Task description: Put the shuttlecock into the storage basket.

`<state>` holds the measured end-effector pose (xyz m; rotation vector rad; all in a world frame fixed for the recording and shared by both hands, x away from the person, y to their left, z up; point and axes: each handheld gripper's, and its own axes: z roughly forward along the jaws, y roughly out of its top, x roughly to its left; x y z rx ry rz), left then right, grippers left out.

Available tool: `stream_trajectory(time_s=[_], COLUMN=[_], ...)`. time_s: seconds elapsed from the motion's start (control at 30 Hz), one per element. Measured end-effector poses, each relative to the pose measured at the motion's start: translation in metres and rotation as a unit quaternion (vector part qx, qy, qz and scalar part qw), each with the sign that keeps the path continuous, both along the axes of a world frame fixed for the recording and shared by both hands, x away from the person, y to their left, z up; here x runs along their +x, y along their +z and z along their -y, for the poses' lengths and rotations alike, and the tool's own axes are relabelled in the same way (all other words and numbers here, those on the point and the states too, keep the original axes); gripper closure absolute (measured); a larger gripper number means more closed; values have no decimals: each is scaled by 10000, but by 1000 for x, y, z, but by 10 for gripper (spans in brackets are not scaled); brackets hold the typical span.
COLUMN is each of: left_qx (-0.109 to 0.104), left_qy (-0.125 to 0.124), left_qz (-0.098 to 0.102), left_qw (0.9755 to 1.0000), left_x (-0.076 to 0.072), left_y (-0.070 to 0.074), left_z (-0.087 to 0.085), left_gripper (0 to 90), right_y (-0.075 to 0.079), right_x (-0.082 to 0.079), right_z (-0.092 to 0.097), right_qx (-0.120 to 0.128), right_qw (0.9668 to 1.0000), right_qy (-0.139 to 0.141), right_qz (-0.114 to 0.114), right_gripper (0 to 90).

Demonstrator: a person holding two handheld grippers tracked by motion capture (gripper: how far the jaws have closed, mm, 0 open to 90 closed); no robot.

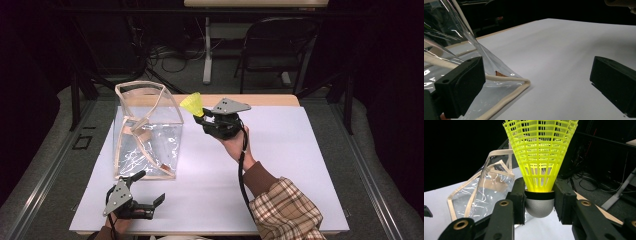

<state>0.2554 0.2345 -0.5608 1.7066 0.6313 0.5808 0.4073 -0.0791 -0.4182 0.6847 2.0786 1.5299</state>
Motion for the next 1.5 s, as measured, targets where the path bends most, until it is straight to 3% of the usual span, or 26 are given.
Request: stream_trajectory(time_s=[1.5], left_qx=[-29], left_qy=[1], left_qz=[13], left_qw=[10000], left_x=[0], left_y=[0], left_z=[0], left_gripper=[0], right_y=[16], right_x=[23], right_z=[-41], right_qx=[28], right_qw=[9999], right_qy=[149], right_qz=[-21], right_gripper=[649])
